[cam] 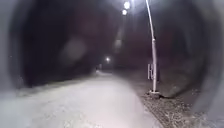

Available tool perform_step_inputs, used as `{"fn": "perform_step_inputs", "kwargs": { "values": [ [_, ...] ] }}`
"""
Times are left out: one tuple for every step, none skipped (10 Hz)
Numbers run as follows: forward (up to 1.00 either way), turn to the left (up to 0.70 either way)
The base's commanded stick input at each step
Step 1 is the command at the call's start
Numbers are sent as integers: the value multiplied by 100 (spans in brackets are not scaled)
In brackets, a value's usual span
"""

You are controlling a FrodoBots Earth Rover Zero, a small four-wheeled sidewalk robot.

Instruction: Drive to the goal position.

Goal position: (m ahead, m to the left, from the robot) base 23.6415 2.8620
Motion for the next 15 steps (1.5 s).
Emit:
{"fn": "perform_step_inputs", "kwargs": {
  "values": [
    [0, 0],
    [0, 0],
    [0, 0],
    [0, -26],
    [0, -70],
    [0, -70],
    [0, -70],
    [0, -70],
    [0, -70],
    [0, -70],
    [0, -70],
    [0, -70],
    [0, -70],
    [0, -70],
    [0, -63]
  ]
}}
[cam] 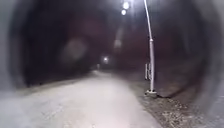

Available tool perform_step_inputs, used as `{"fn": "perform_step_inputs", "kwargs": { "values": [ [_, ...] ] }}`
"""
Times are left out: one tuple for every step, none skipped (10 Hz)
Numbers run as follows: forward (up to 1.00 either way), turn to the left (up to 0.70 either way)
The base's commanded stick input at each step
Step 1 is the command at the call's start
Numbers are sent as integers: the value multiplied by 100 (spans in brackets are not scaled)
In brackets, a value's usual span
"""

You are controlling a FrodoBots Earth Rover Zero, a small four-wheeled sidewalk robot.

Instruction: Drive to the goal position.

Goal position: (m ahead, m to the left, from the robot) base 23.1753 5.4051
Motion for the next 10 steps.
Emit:
{"fn": "perform_step_inputs", "kwargs": {
  "values": [
    [0, -23],
    [0, -8],
    [0, 0],
    [0, 0],
    [-17, 0],
    [-47, 0],
    [-70, 0],
    [-70, 0],
    [-70, 0],
    [-70, 0]
  ]
}}
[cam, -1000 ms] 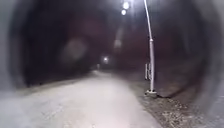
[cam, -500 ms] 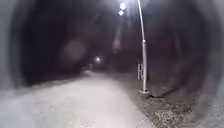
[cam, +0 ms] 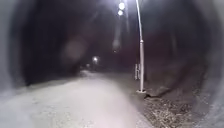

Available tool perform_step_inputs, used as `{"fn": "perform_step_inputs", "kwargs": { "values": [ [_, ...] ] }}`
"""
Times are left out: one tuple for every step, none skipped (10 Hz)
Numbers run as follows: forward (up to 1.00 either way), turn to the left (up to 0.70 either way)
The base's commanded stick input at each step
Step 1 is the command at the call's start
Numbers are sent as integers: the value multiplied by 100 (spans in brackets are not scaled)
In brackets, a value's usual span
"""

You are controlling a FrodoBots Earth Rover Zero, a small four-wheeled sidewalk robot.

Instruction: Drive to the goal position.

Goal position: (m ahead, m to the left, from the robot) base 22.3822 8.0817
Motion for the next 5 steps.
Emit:
{"fn": "perform_step_inputs", "kwargs": {
  "values": [
    [-70, 0],
    [-70, 0],
    [-70, 0],
    [-70, 0],
    [-70, 0]
  ]
}}
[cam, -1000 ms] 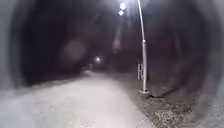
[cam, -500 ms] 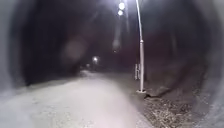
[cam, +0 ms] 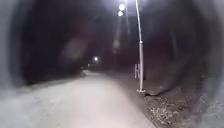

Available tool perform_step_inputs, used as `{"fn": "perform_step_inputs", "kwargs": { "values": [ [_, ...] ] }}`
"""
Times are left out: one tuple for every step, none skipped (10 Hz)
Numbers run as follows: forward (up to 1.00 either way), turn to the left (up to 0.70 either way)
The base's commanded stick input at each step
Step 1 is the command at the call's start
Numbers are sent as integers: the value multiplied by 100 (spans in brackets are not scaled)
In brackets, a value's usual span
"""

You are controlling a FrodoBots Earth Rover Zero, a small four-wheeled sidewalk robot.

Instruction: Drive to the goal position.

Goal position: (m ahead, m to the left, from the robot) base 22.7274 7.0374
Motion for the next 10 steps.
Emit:
{"fn": "perform_step_inputs", "kwargs": {
  "values": [
    [-70, 0],
    [-70, 0],
    [-70, 0],
    [-70, 0],
    [-70, 0],
    [-34, 0],
    [0, 0],
    [0, 0],
    [0, 0],
    [0, 0]
  ]
}}
